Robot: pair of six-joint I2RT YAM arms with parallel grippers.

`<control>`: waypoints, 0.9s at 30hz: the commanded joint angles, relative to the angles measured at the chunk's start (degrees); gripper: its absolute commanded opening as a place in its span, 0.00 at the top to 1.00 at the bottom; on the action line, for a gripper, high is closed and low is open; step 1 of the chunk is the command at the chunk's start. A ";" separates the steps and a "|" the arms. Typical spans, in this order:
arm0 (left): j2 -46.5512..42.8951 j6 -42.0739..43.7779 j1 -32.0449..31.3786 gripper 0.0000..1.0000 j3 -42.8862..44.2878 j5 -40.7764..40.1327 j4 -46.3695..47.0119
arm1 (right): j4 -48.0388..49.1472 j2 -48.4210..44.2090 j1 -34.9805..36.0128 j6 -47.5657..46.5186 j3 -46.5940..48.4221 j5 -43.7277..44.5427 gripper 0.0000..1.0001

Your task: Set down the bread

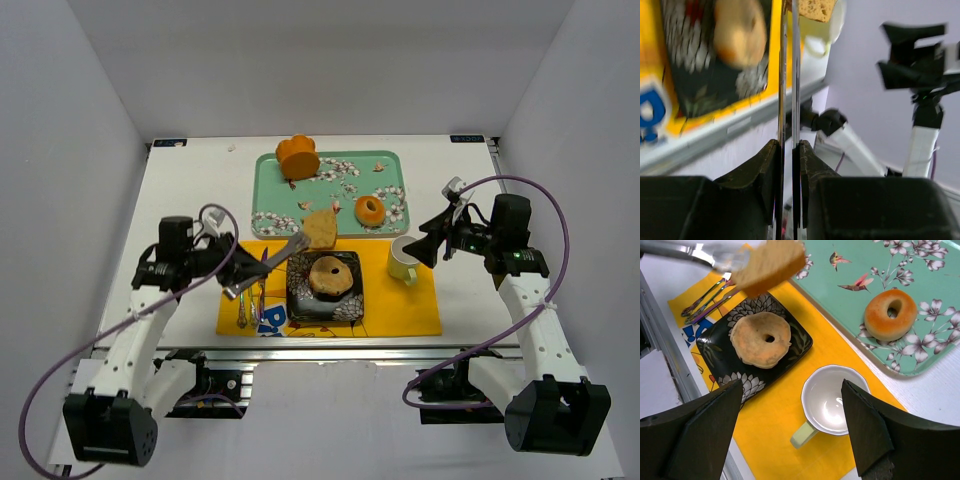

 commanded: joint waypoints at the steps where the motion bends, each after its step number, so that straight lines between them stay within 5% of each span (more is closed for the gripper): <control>1: -7.32 1.02 0.05 0.96 -5.97 3.17 -7.87 | -1.23 -0.31 -0.34 -0.76 1.84 -1.17 0.15; 18: -24.03 -4.25 0.05 0.93 -16.88 0.80 -13.78 | -3.34 -0.66 -0.34 -1.81 2.11 -2.05 0.15; 22: -24.47 -5.40 0.05 0.74 -17.50 -0.78 -13.25 | -3.60 -0.75 -0.34 -2.16 1.75 -2.05 0.15; 23: -24.39 -5.48 0.14 0.58 -17.32 -0.96 -13.33 | -3.69 -0.75 -0.34 -2.25 1.84 -2.05 0.15; 27: -23.77 -4.96 0.05 0.35 -16.01 -2.10 -14.12 | -3.69 -0.75 -0.34 -2.43 1.75 -2.14 0.15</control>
